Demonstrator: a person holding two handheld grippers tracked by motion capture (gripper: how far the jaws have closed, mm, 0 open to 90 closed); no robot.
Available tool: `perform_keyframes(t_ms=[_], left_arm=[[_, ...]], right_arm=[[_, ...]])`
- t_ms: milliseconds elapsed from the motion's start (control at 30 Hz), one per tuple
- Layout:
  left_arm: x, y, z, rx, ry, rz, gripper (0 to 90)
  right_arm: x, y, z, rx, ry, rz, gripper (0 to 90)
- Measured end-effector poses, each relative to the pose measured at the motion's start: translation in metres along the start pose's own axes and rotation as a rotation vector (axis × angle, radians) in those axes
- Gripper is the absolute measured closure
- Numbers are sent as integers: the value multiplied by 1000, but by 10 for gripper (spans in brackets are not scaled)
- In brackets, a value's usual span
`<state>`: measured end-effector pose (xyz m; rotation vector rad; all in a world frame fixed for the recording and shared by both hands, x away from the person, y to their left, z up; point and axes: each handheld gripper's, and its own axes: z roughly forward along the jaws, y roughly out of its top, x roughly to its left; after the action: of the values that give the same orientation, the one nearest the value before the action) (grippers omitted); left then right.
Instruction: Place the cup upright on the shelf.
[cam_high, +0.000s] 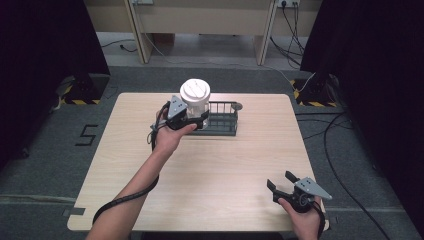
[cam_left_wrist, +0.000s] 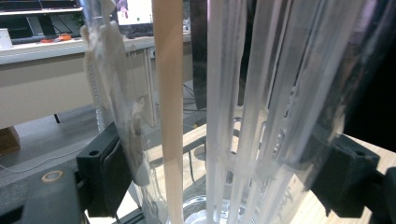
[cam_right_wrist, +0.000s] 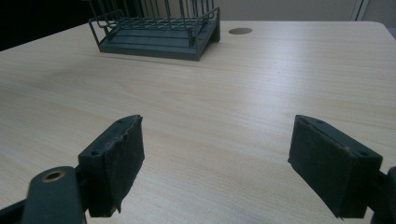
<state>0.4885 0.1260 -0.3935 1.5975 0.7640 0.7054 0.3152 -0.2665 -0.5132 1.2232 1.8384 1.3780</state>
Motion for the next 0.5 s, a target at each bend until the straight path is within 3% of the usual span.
perform_keyframes(t_ms=[500], left_arm=[[2, 9, 13, -5, 6, -5, 175]], right_arm=[[0, 0, 0, 0, 2, 4, 186]])
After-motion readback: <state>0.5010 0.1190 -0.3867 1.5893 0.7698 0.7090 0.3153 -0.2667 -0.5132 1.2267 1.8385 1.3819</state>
